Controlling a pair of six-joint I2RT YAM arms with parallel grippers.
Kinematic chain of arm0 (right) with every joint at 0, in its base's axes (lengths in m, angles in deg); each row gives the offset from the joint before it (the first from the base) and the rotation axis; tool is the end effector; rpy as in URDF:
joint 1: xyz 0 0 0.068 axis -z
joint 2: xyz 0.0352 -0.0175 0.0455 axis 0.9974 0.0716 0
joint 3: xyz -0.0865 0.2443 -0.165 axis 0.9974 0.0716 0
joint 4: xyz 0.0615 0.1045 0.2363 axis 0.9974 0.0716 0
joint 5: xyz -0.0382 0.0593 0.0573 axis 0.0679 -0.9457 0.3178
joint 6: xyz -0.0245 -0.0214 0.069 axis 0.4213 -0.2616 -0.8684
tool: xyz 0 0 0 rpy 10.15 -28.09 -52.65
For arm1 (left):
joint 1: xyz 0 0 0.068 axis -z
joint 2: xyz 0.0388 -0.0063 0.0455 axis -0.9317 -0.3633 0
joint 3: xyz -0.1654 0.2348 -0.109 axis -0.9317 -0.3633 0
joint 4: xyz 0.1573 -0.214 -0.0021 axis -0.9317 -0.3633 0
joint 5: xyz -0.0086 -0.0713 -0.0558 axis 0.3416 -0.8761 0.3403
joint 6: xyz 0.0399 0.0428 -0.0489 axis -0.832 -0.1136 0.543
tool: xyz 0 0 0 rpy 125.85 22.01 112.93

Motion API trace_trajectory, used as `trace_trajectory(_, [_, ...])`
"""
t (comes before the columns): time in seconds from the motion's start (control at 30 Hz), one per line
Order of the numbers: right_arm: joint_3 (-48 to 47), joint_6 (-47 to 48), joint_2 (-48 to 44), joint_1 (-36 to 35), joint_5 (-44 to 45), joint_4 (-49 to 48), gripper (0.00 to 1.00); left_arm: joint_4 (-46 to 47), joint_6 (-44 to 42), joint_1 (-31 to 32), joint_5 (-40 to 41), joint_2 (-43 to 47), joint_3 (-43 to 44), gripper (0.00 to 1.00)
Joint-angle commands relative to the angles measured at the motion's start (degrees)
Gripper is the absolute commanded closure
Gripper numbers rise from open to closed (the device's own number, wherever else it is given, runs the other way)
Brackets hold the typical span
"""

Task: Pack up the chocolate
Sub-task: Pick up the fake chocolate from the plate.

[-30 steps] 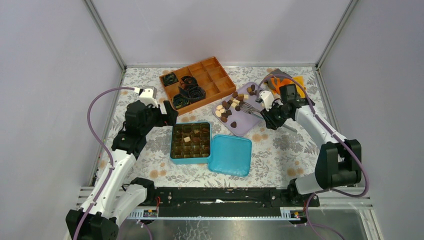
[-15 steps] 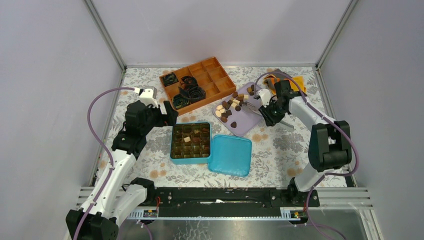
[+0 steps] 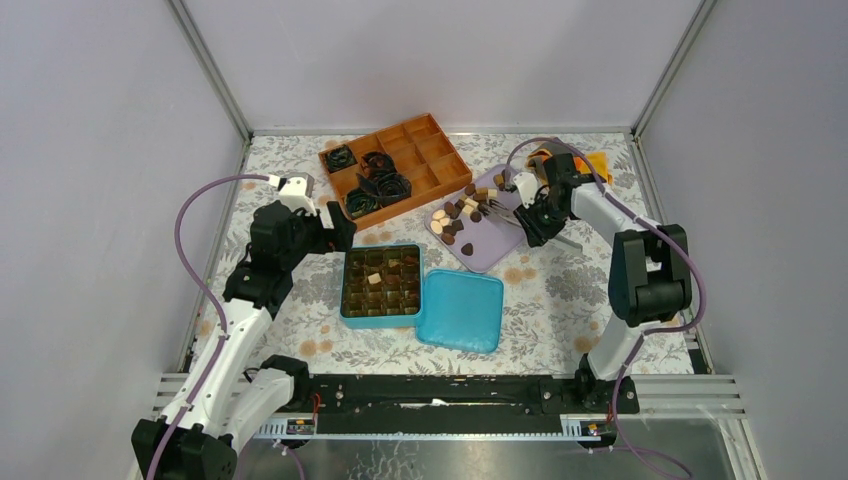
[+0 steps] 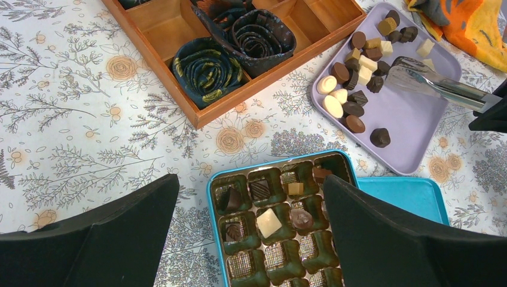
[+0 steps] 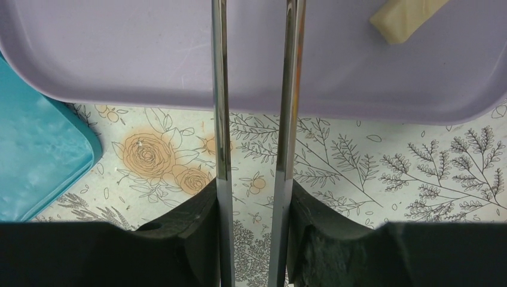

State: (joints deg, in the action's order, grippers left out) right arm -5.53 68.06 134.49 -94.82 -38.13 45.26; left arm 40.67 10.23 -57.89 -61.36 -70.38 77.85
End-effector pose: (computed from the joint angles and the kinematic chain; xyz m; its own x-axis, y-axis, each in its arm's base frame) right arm 0.3730 0.0749 0.2119 -0.5780 -0.6695 -0.4666 -0.7348 0.6757 -0.0594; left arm 0.2014 -0.0461 0.3192 -0.4231 -0.1438 -0.8946 0.2025 0.9473 -0.2481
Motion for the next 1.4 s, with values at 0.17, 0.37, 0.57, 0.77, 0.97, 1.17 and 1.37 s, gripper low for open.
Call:
trace_trajectory(0.17, [-5.9, -0.6, 2.9, 0.2, -1.0, 1.3, 0.57, 1.0, -1.1, -0.3, -0.1, 0.4, -0.4, 0.01])
trace_trajectory(0.37, [-8.2, -0.5, 4.6, 0.2, -1.7, 2.2, 0.55, 1.0, -1.1, -0.3, -0.2, 0.3, -0.4, 0.01])
trace_trajectory(0.57, [-9.8, -0.6, 6.2, 0.2, -2.6, 3.0, 0.54, 0.9, -1.1, -0.4, -0.2, 0.3, -0.4, 0.01])
trace_trajectory(0.77, [-10.0, -0.5, 6.4, 0.1, -2.8, 3.1, 0.55, 1.0, -1.1, -0.3, -0.3, 0.3, -0.4, 0.01])
trace_trajectory(0.97, [-10.0, -0.5, 6.4, 0.1, -3.1, 3.0, 0.6, 1.0, -1.1, -0.4, -0.4, 0.2, -0.5, 0.01])
trace_trajectory(1.17, [-8.5, -0.5, 4.2, 0.2, -2.9, 2.1, 0.76, 0.9, -1.1, -0.4, -0.4, 0.3, -0.5, 0.01])
trace_trajectory(1.37, [-4.9, -0.6, -0.1, 0.2, -2.9, 0.4, 0.9, 0.9, -1.1, -0.4, -0.5, 0.3, -0.5, 0.01])
